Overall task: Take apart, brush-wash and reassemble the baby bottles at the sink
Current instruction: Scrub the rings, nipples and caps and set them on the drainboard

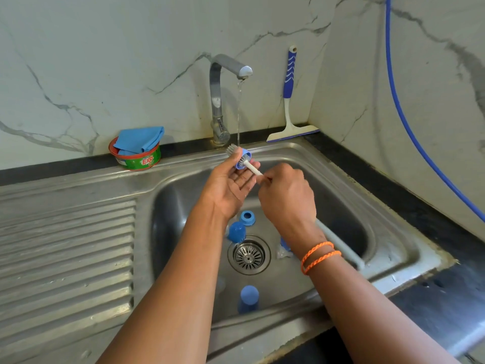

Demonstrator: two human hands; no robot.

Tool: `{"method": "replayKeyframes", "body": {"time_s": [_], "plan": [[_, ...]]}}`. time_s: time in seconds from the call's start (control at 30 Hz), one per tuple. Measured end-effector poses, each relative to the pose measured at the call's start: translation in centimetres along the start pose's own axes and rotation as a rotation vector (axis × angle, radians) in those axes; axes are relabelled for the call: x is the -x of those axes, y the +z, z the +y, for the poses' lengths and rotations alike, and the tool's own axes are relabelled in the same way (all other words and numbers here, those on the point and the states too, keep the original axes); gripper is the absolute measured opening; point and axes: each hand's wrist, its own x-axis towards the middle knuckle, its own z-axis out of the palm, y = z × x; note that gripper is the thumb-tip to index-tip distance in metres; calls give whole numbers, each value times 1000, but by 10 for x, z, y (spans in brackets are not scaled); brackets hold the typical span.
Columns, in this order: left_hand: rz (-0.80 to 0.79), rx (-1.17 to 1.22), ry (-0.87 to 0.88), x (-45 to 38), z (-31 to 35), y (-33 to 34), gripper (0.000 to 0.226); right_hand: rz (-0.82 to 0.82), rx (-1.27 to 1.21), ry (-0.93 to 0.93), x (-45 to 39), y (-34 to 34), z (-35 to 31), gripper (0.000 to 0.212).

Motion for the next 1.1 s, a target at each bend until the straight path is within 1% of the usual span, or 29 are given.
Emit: {"method": "replayKeyframes", "body": {"time_s": [0.07, 0.1, 0.17, 0.2, 0.23, 0.27, 0.3, 0.37, 0.43, 0.47, 0.5, 0.6, 0.63, 0.67, 0.73, 0.77, 0.83, 0.9, 0.93, 1.03, 1.1], "plan": [[-50, 19, -6, 3, 2, 1, 53, -147, -365, 128, -8, 0, 6, 28], [-73, 38, -6, 4, 3, 2, 51, -259, -586, 222, -12, -3, 8, 31], [-105, 67, 17, 5, 2, 5, 49, -546, -1045, 454, -15, -14, 10, 33], [-107, 77, 31, 3, 0, 7, 50, -673, -1212, 554, -15, -18, 11, 33], [-99, 87, 39, 2, -3, 8, 52, -766, -1318, 621, -15, -21, 12, 33], [-86, 91, 41, 0, -6, 9, 54, -825, -1377, 661, -16, -22, 14, 33], [-72, 88, 42, -2, -8, 11, 56, -857, -1403, 686, -17, -22, 15, 34], [-43, 69, 45, -3, -11, 13, 54, -867, -1416, 706, -19, -21, 17, 34], [-22, 78, 54, -5, -11, 14, 46, -828, -1382, 682, -19, -22, 16, 31], [-12, 93, 69, -5, -12, 14, 44, -765, -1298, 630, -19, -21, 16, 28], [-1, 100, 94, -6, -12, 14, 41, -665, -1140, 536, -18, -20, 16, 27], [56, 83, 153, -9, -11, 11, 37, -330, -464, 168, -17, -13, 22, 32], [90, 78, 166, -11, -9, 9, 38, -253, -325, 86, -18, -10, 24, 30], [129, 68, 175, -13, -6, 6, 36, -198, -242, 38, -19, -8, 28, 28], [190, -4, 190, -17, -2, 2, 26, -159, -141, 19, -21, -7, 32, 25], [204, -66, 195, -17, -1, 2, 21, -166, -110, 22, -22, -9, 33, 23], [232, -189, 220, -17, -1, 3, 19, -206, -65, 30, -24, -17, 36, 20], [246, -270, 257, -16, -1, 5, 22, -238, -11, 50, -23, -24, 42, 20], [251, -316, 278, -14, 0, 5, 23, -227, 11, 66, -22, -27, 44, 20], [254, -445, 342, -13, 5, 2, 29, -98, 15, 67, -21, -30, 45, 26], [209, -506, 364, -13, 5, -3, 42, -44, -25, 32, -21, -30, 40, 26]]}}
